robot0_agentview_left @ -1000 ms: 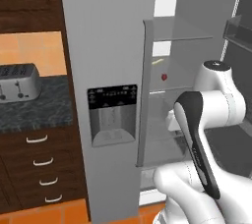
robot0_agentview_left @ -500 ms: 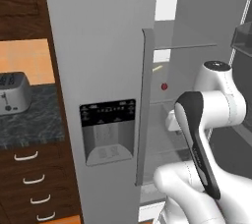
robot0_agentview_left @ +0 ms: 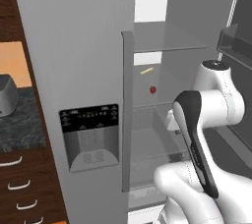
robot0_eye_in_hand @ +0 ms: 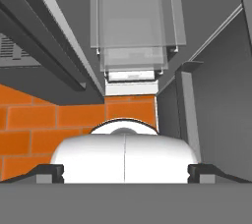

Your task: Take the strawberry from the fridge and place it on top of the pancake, located on the dining counter.

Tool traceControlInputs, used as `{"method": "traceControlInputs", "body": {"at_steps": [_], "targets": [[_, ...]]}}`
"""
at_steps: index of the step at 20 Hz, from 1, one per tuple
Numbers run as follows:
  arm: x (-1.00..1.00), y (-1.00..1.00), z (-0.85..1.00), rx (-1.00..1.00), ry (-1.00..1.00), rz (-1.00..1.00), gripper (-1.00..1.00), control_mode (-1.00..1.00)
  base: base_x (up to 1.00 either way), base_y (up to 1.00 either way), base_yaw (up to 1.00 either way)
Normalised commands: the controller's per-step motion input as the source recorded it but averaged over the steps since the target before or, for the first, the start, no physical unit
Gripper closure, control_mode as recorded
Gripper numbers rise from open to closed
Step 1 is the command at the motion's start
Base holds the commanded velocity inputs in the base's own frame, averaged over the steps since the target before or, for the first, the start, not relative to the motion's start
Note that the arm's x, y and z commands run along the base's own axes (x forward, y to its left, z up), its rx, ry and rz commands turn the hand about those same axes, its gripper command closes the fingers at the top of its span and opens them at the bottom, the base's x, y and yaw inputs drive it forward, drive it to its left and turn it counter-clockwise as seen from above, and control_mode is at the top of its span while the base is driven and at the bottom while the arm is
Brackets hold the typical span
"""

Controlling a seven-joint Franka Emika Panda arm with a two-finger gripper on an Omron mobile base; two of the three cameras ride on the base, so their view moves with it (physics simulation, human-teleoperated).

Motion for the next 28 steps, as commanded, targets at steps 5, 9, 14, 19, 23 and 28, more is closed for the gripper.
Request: {"method": "traceControlInputs", "body": {"at_steps": [5, 9, 14, 19, 23, 28], "targets": [[0.0, 0.0, 0.0, 0.0, 0.0, 0.0, -1.0, 1.0, 0.01, -0.27, 0.0], [0.0, 0.0, 0.0, 0.0, 0.0, 0.0, -1.0, 1.0, 0.0, -0.03, 0.0], [0.0, 0.0, 0.0, 0.0, 0.0, 0.0, -1.0, 1.0, 0.0, 0.0, 0.0], [0.05, 0.0, 0.0, 0.0, -0.07, 0.0, -1.0, -1.0, 0.0, 0.0, 0.0], [0.44, 0.0, 0.0, 0.0, -0.39, 0.0, -1.0, -1.0, 0.0, 0.0, 0.0], [0.6, 0.0, 0.0, 0.0, -0.25, 0.0, -1.0, -1.0, 0.0, 0.0, 0.0]]}}
